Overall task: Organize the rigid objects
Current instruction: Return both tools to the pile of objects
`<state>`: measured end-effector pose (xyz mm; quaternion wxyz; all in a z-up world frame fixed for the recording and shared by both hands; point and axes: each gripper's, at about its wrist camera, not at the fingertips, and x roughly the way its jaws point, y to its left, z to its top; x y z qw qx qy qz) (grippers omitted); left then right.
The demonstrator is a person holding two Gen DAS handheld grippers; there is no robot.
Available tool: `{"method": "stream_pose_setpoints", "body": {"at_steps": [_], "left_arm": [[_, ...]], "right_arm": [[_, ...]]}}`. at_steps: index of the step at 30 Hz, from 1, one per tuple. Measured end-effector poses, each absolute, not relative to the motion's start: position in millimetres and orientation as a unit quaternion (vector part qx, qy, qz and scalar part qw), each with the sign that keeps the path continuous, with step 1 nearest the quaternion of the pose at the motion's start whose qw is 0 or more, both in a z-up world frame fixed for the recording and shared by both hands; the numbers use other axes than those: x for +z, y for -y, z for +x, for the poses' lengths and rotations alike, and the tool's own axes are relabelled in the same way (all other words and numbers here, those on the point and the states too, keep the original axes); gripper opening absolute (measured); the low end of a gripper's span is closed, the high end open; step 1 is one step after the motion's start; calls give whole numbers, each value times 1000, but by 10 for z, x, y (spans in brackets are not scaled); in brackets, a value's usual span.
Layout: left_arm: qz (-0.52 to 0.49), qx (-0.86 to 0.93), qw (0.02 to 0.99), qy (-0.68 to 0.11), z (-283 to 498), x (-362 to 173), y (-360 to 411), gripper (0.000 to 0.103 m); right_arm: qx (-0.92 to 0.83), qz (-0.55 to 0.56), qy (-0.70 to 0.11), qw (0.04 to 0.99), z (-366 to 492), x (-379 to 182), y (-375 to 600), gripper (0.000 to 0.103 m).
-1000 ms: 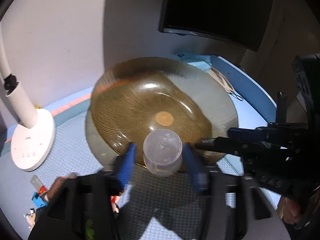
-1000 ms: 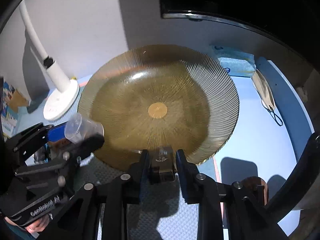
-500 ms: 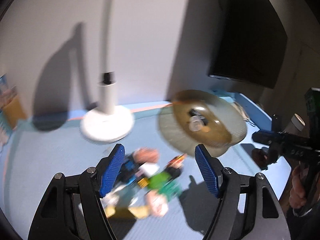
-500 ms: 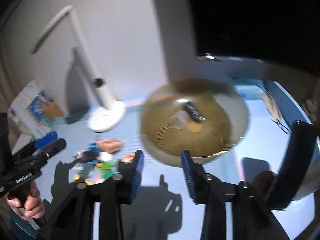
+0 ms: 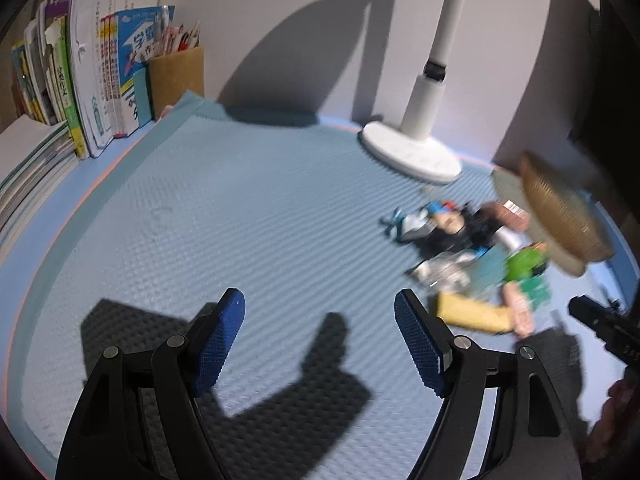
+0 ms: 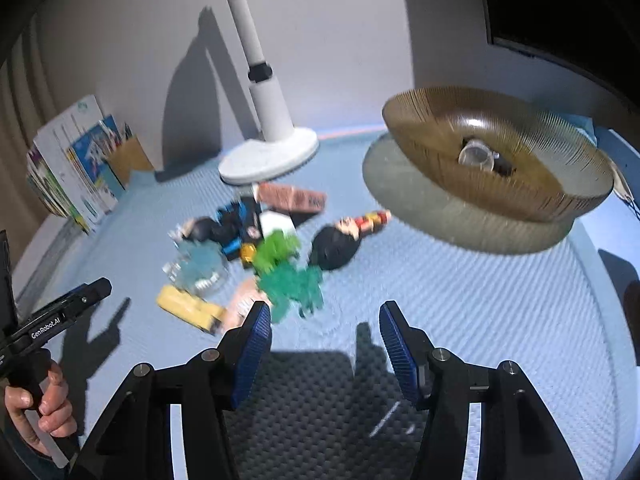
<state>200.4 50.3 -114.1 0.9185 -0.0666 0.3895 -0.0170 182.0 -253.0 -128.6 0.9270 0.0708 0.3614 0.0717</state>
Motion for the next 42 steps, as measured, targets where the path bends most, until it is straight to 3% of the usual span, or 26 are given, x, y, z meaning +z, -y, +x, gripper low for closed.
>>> {"method": "stream_pose_setpoints", "body": {"at_steps": [13, 20, 42], "left_arm": [[-77, -37, 907, -411, 2059, -1235, -522, 76], [-62, -36, 910, -408, 2046, -1227, -458, 76], [-54, -49, 908, -413, 2044, -1220, -403, 76]], "right_arm": [[68, 80, -384, 918, 1936, -1424, 2590, 61], [63, 74, -381, 920, 1936, -1419, 2558, 72], [64, 70, -387, 917, 1925, -1421, 2565, 72]]}}
